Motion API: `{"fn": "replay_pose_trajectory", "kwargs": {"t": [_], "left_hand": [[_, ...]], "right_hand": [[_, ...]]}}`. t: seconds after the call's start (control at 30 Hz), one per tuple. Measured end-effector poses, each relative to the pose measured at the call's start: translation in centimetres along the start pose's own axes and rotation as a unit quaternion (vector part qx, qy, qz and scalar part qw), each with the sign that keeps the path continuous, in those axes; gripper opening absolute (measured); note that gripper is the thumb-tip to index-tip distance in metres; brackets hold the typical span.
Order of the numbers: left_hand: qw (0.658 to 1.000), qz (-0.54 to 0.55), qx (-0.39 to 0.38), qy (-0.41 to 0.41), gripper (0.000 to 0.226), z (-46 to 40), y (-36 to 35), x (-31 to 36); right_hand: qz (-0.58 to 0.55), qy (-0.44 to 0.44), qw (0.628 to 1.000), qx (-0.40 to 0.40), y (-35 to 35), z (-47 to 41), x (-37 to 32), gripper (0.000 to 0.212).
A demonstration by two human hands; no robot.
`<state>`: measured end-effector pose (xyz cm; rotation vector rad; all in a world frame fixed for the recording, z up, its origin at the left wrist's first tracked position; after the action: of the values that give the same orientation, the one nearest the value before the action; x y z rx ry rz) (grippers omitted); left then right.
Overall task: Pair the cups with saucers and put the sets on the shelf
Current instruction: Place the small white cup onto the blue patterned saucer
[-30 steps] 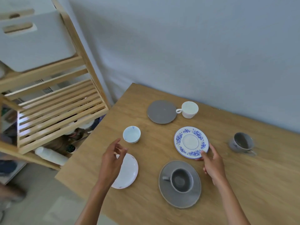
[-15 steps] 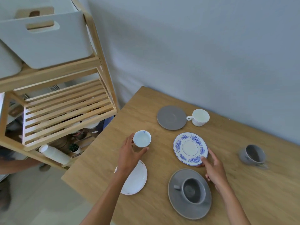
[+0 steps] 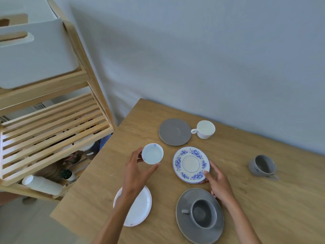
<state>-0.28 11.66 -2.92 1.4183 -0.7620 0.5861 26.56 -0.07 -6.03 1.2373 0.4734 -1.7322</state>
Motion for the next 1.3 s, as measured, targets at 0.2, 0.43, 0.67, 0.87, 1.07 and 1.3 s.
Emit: {"fn": "replay_pose_trajectory", "kwargs": {"t": [0.2, 0.43, 0.67, 0.87, 1.07, 1.3], "left_hand": [[0.995, 0.016, -0.069, -0.073, 0.073, 0.4, -4.4, 4.1], [0.985, -0.007, -0.138, -0.104, 0.079, 0.9, -8.8, 6.2], [0.974, -0.017, -0.183, -0.136, 0.076, 1.8, -11.3, 7.3], [0.968, -0.033, -0.189, -0.161, 0.076, 1.8, -12.7, 7.6], [0.965, -0.060, -0.179, -0.180, 0.080, 1.1, -13.3, 7.4], [0.960, -0.074, -0.171, -0.207, 0.085, 0.8, -13.2, 6.9]], "right_hand": [[-0.017, 0.000, 1.000, 0.008, 0.2, 0.4, 0.0, 0.054], [-0.042, -0.014, 0.999, 0.011, 1.5, 1.1, 0.0, 0.051], [-0.072, -0.017, 0.996, 0.047, 3.2, 1.9, 0.8, 0.049], [-0.067, -0.015, 0.996, 0.056, 3.5, 2.0, 1.0, 0.049], [-0.063, -0.011, 0.996, 0.057, 3.5, 2.0, 1.1, 0.051], [-0.062, -0.006, 0.996, 0.057, 3.5, 2.2, 0.9, 0.051]]}}
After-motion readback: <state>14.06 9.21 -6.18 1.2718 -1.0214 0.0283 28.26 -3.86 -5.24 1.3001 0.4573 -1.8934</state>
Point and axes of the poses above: each hand's wrist, its own z-axis away from the middle knuckle, its own y-axis out of the back of the hand, x = y × z, the point moved 1 cm from there along -z, towards the middle knuckle, and after that the axes turned 14 degrees about -z, right-handed, at the moved point
